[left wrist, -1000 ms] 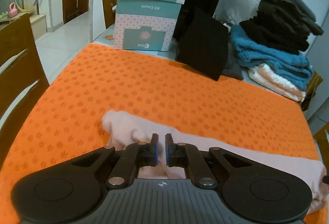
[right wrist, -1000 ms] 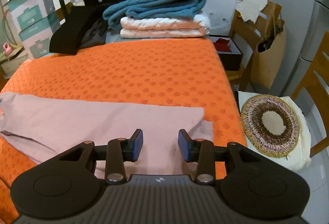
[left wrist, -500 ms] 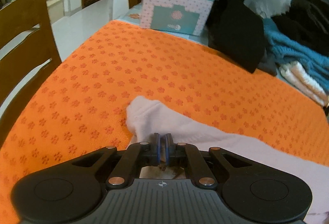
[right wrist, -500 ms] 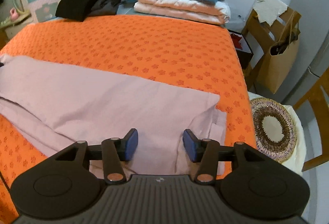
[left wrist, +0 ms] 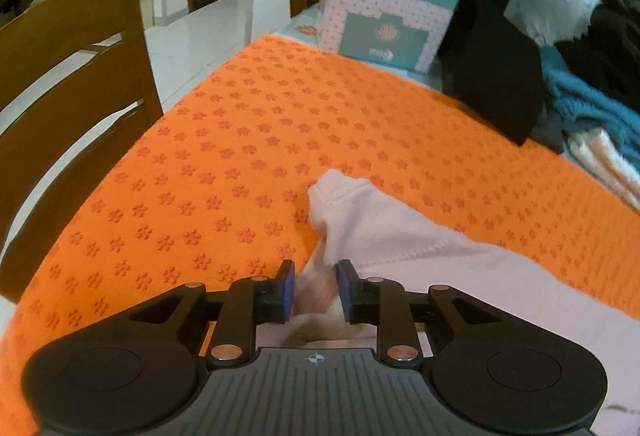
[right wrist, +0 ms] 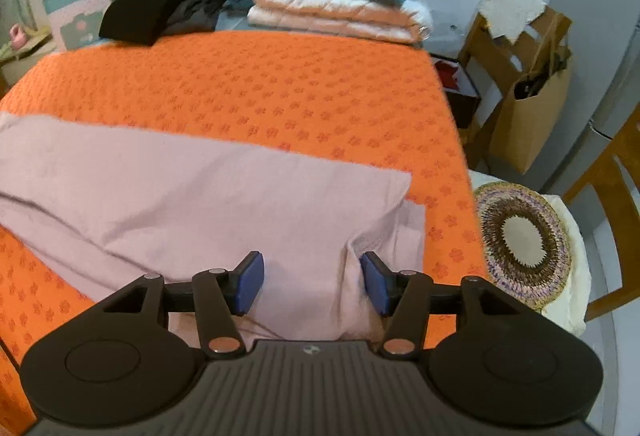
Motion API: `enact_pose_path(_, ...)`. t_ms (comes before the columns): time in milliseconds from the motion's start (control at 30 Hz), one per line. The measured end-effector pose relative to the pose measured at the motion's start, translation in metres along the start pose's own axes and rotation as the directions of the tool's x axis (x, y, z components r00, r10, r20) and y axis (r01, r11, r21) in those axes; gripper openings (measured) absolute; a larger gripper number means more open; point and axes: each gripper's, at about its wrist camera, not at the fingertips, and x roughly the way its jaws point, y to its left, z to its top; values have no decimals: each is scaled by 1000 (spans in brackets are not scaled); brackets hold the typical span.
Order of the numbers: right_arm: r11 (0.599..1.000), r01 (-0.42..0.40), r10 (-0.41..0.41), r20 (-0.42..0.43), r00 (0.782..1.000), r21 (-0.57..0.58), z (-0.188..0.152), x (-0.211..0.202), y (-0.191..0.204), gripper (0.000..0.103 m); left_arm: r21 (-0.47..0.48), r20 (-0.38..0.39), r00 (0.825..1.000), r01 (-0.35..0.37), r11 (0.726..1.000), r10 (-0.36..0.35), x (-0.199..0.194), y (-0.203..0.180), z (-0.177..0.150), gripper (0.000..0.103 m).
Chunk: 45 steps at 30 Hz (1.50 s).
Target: Fold clothes
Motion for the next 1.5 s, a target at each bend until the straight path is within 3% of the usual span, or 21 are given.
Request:
enact_pose_path(167, 990, 24, -30, 39, 999, 137, -5, -22, -17, 61, 3, 56, 998, 14, 1000, -14, -24, -4, 6, 26)
enact_pose_path(267, 961, 54, -65, 31, 997, 271, -15, -31, -35, 62, 3, 86, 995, 44, 999, -44, -42, -8, 8, 27)
enact_pose_path(500, 814, 16, -42, 32, 999, 581, -59, -51, -63, 66, 57, 37, 991, 123, 991, -125, -61, -32, -4, 32)
enact_pose_path(733, 670, -96, 18, 114, 993, 736, -88, -46, -75, 67, 124, -38, 977, 212, 969, -209, -67, -70, -11, 39)
enact_pose_path(800, 685, -92, -12, 137, 991, 723, -82, -42, -78, 67, 145, -49, 968, 250, 957, -245, -71, -85, -11, 42)
enact_pose_path(900, 748, -65, -37, 139, 990, 660, -68, -29, -79, 67, 176, -68, 951, 308, 935, -301, -78, -108, -9, 46)
enact_pose_path(1133, 860, -46, -15, 115, 993, 509, -54, -6, -62, 66, 154, -132, 889, 456, 877, -439, -87, -156, -2, 57)
enact_pose_path(1167, 871, -39, -19, 112, 994, 489, -53, -5, -60, 56, 148, -143, 881, 470, 870, -451, -87, -162, -2, 57)
enact_pose_path(1200, 881, -28, -25, 106, 994, 472, -51, -5, -57, 52, 143, -157, 874, 481, 865, -460, -86, -168, -2, 57)
enact_pose_path(1500, 910, -9, -31, 90, 995, 415, -48, -5, -49, 52, 158, -310, 814, 554, 817, -492, -70, -234, -19, 62)
